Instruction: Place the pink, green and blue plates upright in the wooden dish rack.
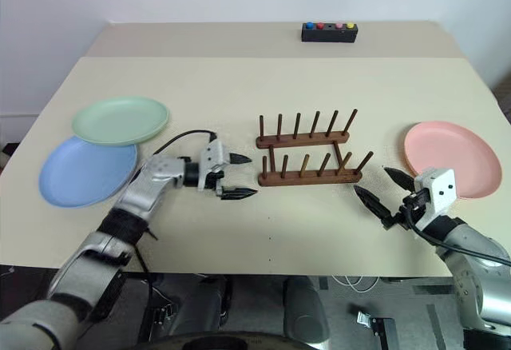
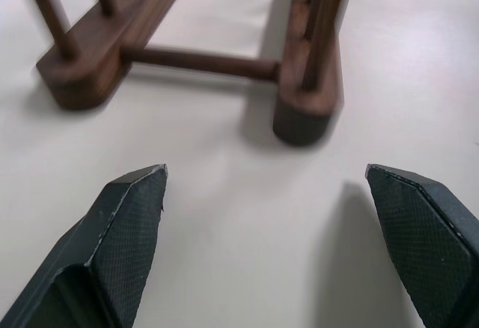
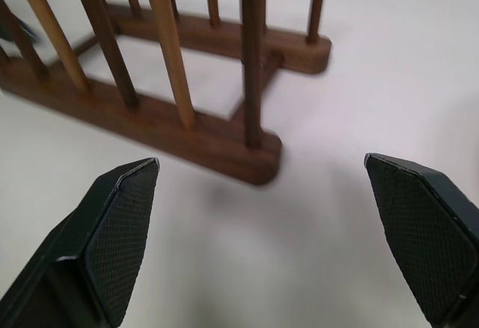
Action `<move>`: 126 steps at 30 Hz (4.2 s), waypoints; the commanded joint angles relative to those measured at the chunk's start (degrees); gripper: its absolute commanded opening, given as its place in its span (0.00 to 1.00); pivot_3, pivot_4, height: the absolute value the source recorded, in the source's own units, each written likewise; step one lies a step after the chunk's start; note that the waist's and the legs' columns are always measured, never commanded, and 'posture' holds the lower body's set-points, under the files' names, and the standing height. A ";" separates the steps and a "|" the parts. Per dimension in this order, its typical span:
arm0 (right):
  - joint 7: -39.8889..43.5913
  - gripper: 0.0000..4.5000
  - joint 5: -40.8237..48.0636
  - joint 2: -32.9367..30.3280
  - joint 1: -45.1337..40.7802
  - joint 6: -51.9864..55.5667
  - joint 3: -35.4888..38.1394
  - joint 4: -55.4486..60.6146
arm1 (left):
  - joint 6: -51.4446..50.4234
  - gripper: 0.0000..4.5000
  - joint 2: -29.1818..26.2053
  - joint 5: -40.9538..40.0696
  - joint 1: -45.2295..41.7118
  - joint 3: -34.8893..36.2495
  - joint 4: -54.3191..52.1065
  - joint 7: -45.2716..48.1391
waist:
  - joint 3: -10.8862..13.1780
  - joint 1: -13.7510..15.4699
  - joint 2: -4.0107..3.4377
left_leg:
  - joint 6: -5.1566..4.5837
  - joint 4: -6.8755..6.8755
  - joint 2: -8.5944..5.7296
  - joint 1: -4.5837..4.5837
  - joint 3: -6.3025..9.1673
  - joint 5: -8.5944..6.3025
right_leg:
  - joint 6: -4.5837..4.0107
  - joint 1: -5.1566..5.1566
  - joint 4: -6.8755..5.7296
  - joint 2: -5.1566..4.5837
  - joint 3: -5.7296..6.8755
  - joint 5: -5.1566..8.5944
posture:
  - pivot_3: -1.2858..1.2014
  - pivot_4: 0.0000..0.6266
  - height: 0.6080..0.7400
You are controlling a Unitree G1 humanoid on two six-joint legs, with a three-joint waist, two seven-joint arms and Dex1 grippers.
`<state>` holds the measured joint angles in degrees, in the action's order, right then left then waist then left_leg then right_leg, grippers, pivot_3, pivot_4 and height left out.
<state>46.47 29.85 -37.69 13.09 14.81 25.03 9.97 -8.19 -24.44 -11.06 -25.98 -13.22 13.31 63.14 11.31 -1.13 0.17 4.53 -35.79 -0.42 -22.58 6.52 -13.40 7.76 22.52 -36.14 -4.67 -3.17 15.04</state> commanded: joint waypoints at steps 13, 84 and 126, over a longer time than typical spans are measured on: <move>-4.68 0.01 -11.00 -0.54 -6.57 1.18 -11.12 -2.71 | -12.17 0.01 4.48 0.40 6.33 -5.11 -15.96 -8.61 | 0.02 0.44 0.04 | 0.01 -0.20 -0.02 0.01 -0.01 0.00 | -0.25 -0.14 0.04 -0.01 0.00 0.11 | 0.52 0.24 0.96; -6.04 0.99 -14.11 -12.20 -12.03 6.89 -0.07 -14.41 | -6.37 0.00 5.10 -5.25 6.73 -2.72 -18.62 -6.24 | -0.05 0.31 0.16 | 0.00 -0.22 -0.03 0.04 -0.03 0.00 | -0.25 -0.19 0.05 -0.01 -0.01 0.09 | 0.52 0.24 0.96; -11.21 0.01 23.33 -0.20 -43.28 10.50 2.45 4.48 | -6.29 0.00 4.37 -4.44 6.65 -3.42 -19.88 -7.87 | 0.07 0.32 0.03 | -0.01 -0.15 -0.05 -0.16 0.08 0.00 | -0.02 -0.08 0.12 -0.04 0.07 -0.02 | 0.52 0.24 0.96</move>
<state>36.55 45.12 -37.81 -27.18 22.17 24.18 10.39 -14.67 -20.19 -15.17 -19.16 -17.10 -4.68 55.64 11.38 -0.81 0.21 4.52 -35.96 -0.47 -22.75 6.60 -13.40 7.74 22.48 -36.07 -4.70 -3.10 15.02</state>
